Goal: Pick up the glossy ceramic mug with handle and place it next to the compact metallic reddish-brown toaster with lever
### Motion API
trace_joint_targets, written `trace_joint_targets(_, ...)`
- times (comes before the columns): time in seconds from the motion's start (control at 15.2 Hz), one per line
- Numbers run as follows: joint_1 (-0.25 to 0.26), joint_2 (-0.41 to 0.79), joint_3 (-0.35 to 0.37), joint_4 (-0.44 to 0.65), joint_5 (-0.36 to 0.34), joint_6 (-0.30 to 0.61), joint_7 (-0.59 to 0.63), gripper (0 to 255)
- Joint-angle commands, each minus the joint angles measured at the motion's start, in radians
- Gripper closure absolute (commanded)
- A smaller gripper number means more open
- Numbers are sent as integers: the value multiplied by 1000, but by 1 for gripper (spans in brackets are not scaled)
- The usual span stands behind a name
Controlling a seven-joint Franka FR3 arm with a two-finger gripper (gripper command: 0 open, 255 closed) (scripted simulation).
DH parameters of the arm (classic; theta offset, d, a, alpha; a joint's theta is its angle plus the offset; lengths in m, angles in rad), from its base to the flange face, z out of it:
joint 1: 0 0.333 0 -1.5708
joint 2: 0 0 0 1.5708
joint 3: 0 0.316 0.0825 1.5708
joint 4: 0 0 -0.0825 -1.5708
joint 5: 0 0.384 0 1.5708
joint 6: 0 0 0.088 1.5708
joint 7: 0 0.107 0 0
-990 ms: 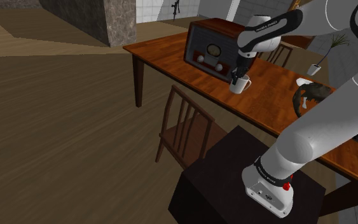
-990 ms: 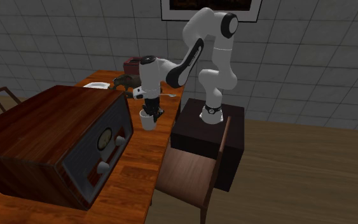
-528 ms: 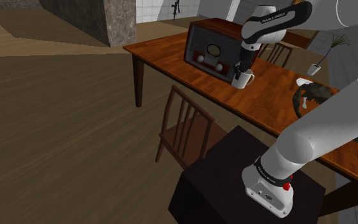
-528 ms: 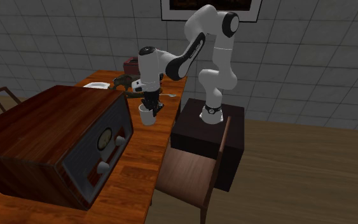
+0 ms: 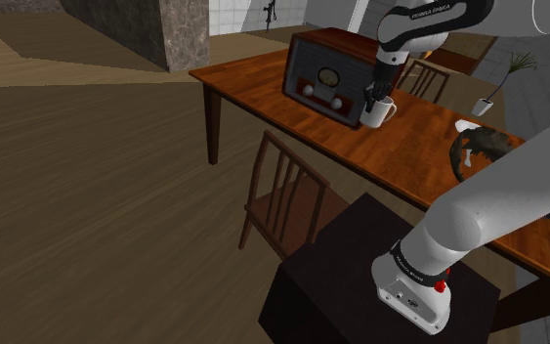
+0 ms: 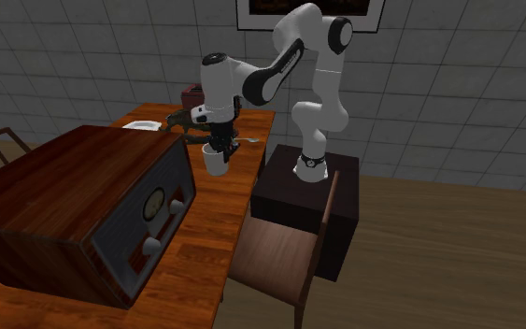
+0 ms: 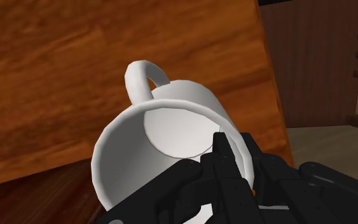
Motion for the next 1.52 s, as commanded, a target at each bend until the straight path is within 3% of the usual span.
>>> trace_joint_targets(0.0,1,-8,3,22,0,-30,0,255)
trace_joint_targets(1.45,9,-31,23,297,8,-327,-16,255)
